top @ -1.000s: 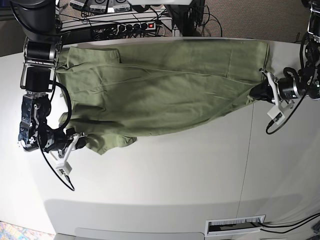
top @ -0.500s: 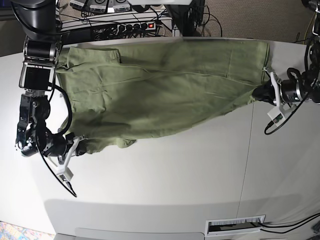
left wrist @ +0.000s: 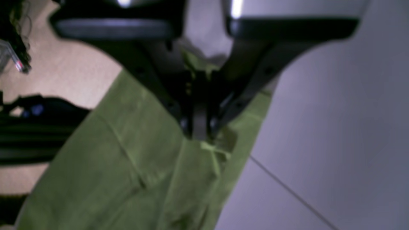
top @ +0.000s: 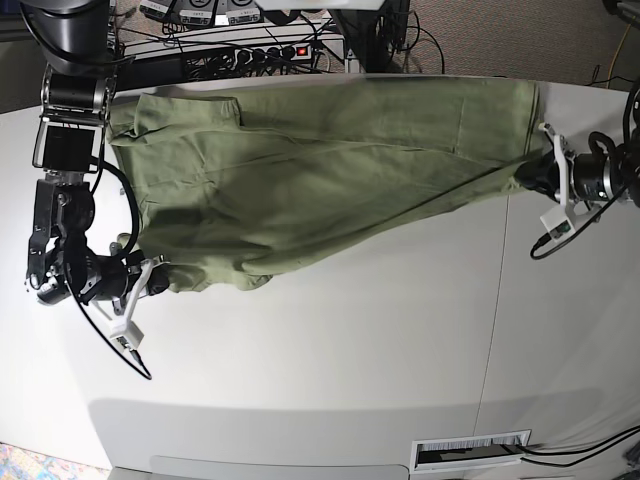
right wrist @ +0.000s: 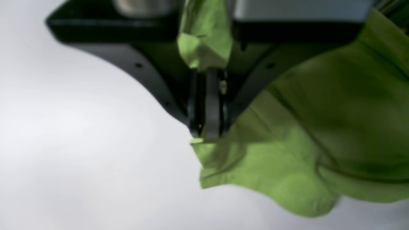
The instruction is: Fold the T-shirt properly
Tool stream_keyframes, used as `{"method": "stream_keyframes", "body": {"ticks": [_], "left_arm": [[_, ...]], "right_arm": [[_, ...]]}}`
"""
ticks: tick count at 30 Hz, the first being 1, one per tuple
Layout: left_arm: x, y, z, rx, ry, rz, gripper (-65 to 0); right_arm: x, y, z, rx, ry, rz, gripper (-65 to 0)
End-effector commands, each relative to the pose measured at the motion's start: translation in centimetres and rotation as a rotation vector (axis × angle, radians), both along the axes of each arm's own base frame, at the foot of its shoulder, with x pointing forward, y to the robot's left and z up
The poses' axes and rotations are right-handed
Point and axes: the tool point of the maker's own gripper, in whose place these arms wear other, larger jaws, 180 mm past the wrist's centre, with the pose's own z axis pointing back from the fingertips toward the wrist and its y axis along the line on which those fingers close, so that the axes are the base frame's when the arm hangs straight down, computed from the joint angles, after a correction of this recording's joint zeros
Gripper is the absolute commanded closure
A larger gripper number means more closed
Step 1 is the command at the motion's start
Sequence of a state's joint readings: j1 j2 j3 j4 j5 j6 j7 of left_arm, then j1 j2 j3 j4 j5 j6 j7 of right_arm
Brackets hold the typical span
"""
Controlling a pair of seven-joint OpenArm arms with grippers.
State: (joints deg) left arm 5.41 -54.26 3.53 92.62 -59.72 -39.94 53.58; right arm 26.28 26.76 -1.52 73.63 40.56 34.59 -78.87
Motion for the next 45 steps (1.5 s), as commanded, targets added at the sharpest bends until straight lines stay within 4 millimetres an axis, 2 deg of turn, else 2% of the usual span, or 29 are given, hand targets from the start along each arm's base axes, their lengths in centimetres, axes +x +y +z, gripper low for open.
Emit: {"method": "stream_keyframes", "body": {"ticks": [1,6,10,22,31,38,45], "left_arm": [[0.5,0.8,1.0,0.011,-0.021,0.0,0.0],[-1.2,1.5,0.1,0.048,0.04,-0.011,0.0],[-2.4,1.0,0.0,0.011,0.101,-0.011,0.0],[-4.2,1.3,-0.9,0.033,0.17,-0.024,0.0],[-4.8,1.4,-1.0,0.041,0.204,-0.034,0.0],[-4.4,1.0,-0.8,0.017,0.181,-0.024,0.0],[-4.3,0.7,-0.9,0.009,0.175,-0.021,0.0]], "right_arm": [[0.8,-0.6,1.7,-0.008,-0.045,-0.001,0.0],[0.1,-0.8,1.3,-0.003,-0.019,0.005,0.0],[-0.5,-1.5,0.9,-0.02,-0.006,0.0,0.0],[-2.5,-1.9,-1.1,-0.023,0.051,-0.002,0.0],[-3.1,-1.8,-1.8,-0.018,0.07,-0.001,0.0],[-4.0,1.0,-1.4,0.139,0.053,0.077,0.0],[-5.0,0.4,-1.2,0.161,0.056,0.093,0.0]]}}
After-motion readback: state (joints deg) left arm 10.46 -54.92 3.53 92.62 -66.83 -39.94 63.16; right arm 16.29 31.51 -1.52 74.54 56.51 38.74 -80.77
